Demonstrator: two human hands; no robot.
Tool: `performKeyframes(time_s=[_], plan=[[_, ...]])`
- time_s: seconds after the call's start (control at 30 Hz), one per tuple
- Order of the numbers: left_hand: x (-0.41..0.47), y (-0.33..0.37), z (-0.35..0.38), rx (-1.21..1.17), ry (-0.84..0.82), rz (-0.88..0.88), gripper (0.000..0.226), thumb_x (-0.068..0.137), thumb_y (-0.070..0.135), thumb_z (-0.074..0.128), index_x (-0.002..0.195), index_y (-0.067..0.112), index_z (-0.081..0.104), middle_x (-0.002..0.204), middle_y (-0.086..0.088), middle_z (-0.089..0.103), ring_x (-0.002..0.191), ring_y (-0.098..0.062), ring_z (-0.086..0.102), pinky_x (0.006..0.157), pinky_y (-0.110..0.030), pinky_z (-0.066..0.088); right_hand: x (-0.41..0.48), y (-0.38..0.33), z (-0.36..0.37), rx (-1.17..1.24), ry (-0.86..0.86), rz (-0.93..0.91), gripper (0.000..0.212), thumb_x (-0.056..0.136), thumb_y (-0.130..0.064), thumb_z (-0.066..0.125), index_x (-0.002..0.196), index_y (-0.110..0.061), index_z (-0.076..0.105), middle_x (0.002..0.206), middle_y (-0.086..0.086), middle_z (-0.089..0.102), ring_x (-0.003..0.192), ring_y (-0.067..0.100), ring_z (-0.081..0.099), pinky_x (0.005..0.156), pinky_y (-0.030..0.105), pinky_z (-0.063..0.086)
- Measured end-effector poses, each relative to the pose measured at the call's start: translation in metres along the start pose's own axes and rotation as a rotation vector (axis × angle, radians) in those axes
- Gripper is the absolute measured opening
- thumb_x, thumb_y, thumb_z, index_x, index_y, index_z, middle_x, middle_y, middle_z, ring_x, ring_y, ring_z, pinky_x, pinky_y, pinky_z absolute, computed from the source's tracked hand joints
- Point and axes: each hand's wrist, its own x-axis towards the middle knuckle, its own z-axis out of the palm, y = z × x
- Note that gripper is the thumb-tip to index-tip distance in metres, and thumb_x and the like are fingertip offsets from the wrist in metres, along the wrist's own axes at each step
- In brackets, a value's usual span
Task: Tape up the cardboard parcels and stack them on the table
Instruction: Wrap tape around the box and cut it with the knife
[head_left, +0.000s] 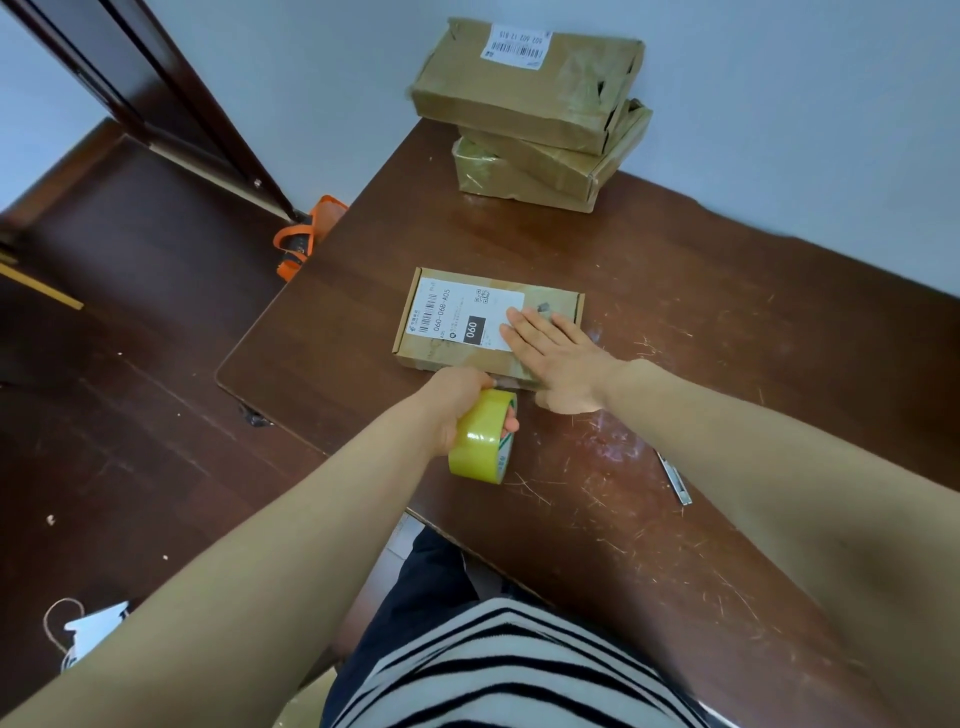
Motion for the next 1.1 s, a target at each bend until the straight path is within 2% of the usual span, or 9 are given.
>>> performKeyframes(time_s=[0.07, 0.13, 0.23, 0.37, 0.53, 0.63, 0.77, 0.93, 1.1], plan=[[-0.005, 0.001, 0.0, -0.018, -0.046, 0.056, 0.022, 0.096, 0.018, 0.049, 0.086, 0.0, 0.057, 0.051, -0.011, 0.058, 0.039, -0.02, 0.057, 0.04, -0.022, 0.048, -0.003, 0.0, -0.016, 0.459, 0.087, 0.05, 0.062, 0.09, -0.007, 0.044, 0.149, -0.016, 0.028, 0.159, 0.001, 0.012, 0.147, 0.014, 0.005, 0.115, 0.026, -0.001], [-0.009, 0.004, 0.001, -0.013, -0.073, 0.111, 0.021, 0.095, 0.018, 0.049, 0.088, 0.0, 0.057, 0.053, -0.011, 0.059, 0.041, -0.02, 0.058, 0.042, -0.023, 0.048, -0.012, -0.005, -0.03, 1.005, 0.289, 0.221, 0.034, 0.087, -0.002, 0.047, 0.109, -0.015, 0.069, 0.127, -0.005, 0.061, 0.122, 0.005, 0.049, 0.104, 0.021, 0.03], [-0.012, 0.014, 0.007, -0.019, -0.072, 0.178, 0.022, 0.097, 0.018, 0.044, 0.089, 0.002, 0.056, 0.054, -0.01, 0.061, 0.042, -0.021, 0.059, 0.044, -0.023, 0.049, -0.032, -0.014, -0.041, 1.399, 0.372, 0.346, 0.016, 0.086, -0.022, 0.06, 0.077, -0.02, 0.074, 0.08, -0.011, 0.073, 0.074, -0.004, 0.065, 0.079, 0.02, 0.045], [-0.021, 0.026, 0.03, 0.02, -0.133, 0.272, 0.017, 0.095, 0.015, 0.046, 0.091, 0.003, 0.058, 0.055, -0.011, 0.061, 0.042, -0.022, 0.059, 0.044, -0.025, 0.05, -0.053, -0.021, -0.036, 1.485, 0.499, 0.362, 0.013, 0.08, -0.024, 0.075, 0.075, -0.012, 0.073, 0.078, 0.0, 0.072, 0.074, 0.005, 0.065, 0.072, 0.019, 0.052], [-0.027, 0.029, 0.065, 0.028, -0.139, 0.425, 0.002, 0.097, 0.009, 0.047, 0.097, 0.01, 0.045, 0.056, -0.008, 0.065, 0.045, -0.022, 0.061, 0.047, -0.032, 0.053, -0.064, -0.018, -0.034, 1.428, 0.882, 0.535, 0.022, 0.083, -0.008, 0.069, 0.064, -0.02, 0.067, 0.066, 0.001, 0.065, 0.062, 0.016, 0.057, 0.066, 0.04, 0.05], [-0.032, 0.033, 0.079, 0.126, -0.174, 0.47, 0.027, 0.099, 0.011, 0.045, 0.122, 0.026, 0.042, 0.081, -0.005, 0.068, 0.051, -0.02, 0.065, 0.051, -0.036, 0.055, -0.073, -0.013, -0.036, 1.274, 1.028, 0.595, 0.026, 0.084, -0.015, 0.067, 0.062, -0.028, 0.063, 0.064, -0.008, 0.064, 0.064, 0.011, 0.058, 0.071, 0.038, 0.051], [-0.04, 0.047, 0.089, 0.231, -0.235, 0.51, 0.069, 0.099, 0.015, 0.048, 0.149, 0.045, 0.01, 0.118, 0.001, 0.062, 0.066, -0.01, 0.067, 0.053, -0.026, 0.055, -0.089, -0.008, -0.039, 1.246, 1.167, 0.649, 0.022, 0.087, -0.019, 0.065, 0.068, -0.03, 0.062, 0.078, 0.0, 0.07, 0.076, 0.017, 0.065, 0.075, 0.037, 0.054], [-0.047, 0.058, 0.113, 0.404, -0.218, 0.699, 0.055, 0.1, 0.015, 0.046, 0.15, 0.025, 0.025, 0.119, 0.01, 0.051, 0.063, 0.014, 0.06, 0.044, -0.003, 0.041, -0.106, 0.001, -0.066, 1.298, 1.37, 0.686, 0.021, 0.088, -0.017, 0.064, 0.072, -0.03, 0.063, 0.071, -0.008, 0.07, 0.071, 0.005, 0.068, 0.064, 0.018, 0.051], [-0.055, 0.069, 0.121, 0.449, -0.308, 0.747, 0.026, 0.099, 0.016, 0.048, 0.125, 0.013, 0.055, 0.102, 0.001, 0.057, 0.071, -0.008, 0.065, 0.056, -0.012, 0.049, -0.127, 0.016, -0.088, 1.303, 1.327, 0.695, 0.022, 0.087, -0.014, 0.066, 0.066, -0.021, 0.065, 0.064, -0.006, 0.065, 0.063, 0.005, 0.059, 0.062, 0.018, 0.046]])
